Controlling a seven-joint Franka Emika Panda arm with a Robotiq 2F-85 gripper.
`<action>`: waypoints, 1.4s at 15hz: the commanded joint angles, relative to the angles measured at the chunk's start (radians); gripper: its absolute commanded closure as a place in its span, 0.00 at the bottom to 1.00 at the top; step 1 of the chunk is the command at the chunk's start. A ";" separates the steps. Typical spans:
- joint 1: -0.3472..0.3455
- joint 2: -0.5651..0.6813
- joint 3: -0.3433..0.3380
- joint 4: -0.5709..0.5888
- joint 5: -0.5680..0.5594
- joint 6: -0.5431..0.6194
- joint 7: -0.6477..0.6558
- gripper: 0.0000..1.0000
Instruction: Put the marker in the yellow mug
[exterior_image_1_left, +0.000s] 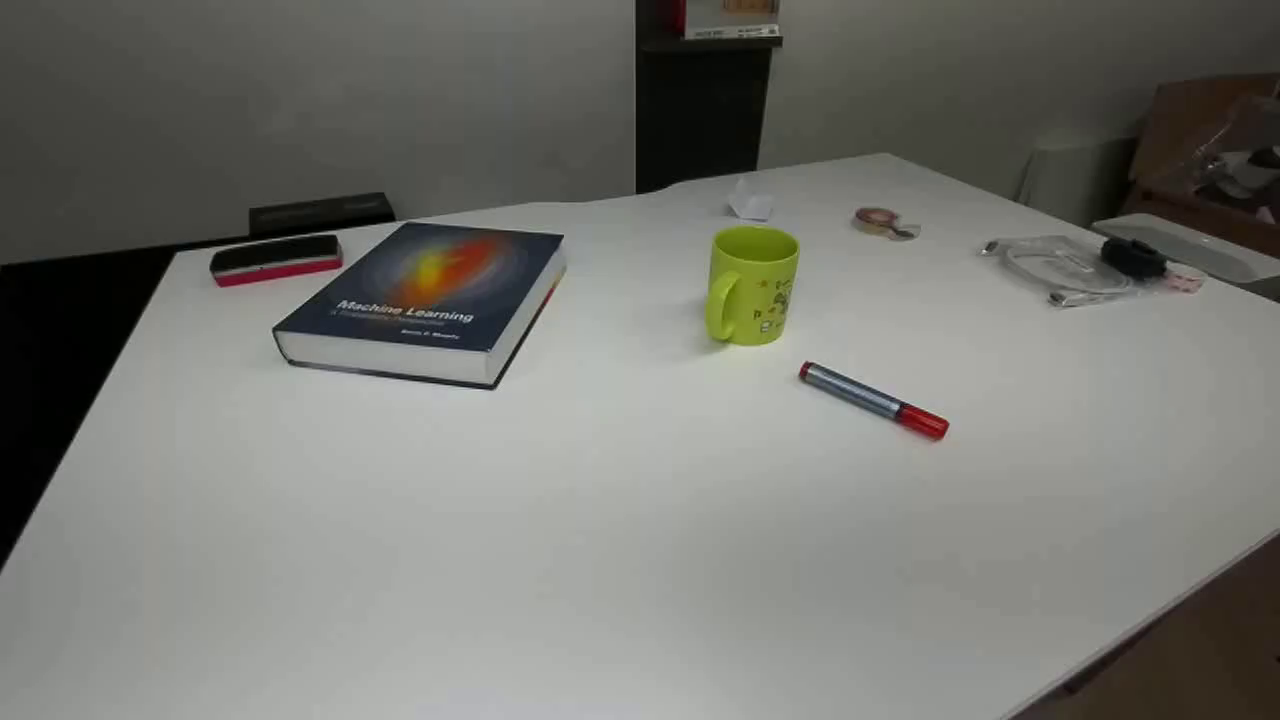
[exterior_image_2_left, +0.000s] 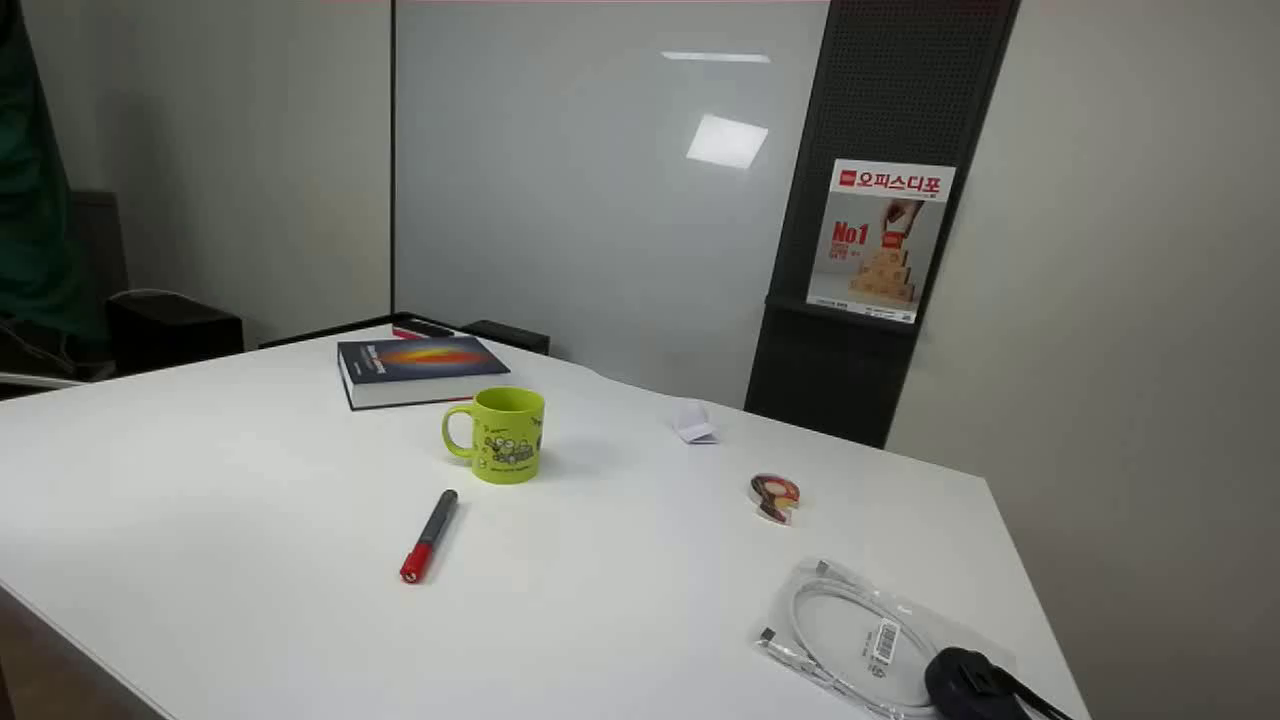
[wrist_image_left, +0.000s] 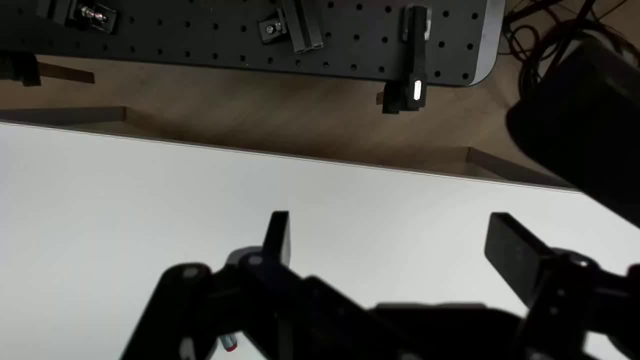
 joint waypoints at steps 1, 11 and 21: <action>0.007 0.001 -0.008 0.002 -0.005 -0.003 0.004 0.00; 0.007 0.001 -0.008 0.002 -0.005 -0.003 0.004 0.00; -0.267 0.070 -0.160 -0.036 -0.406 0.420 -0.147 0.00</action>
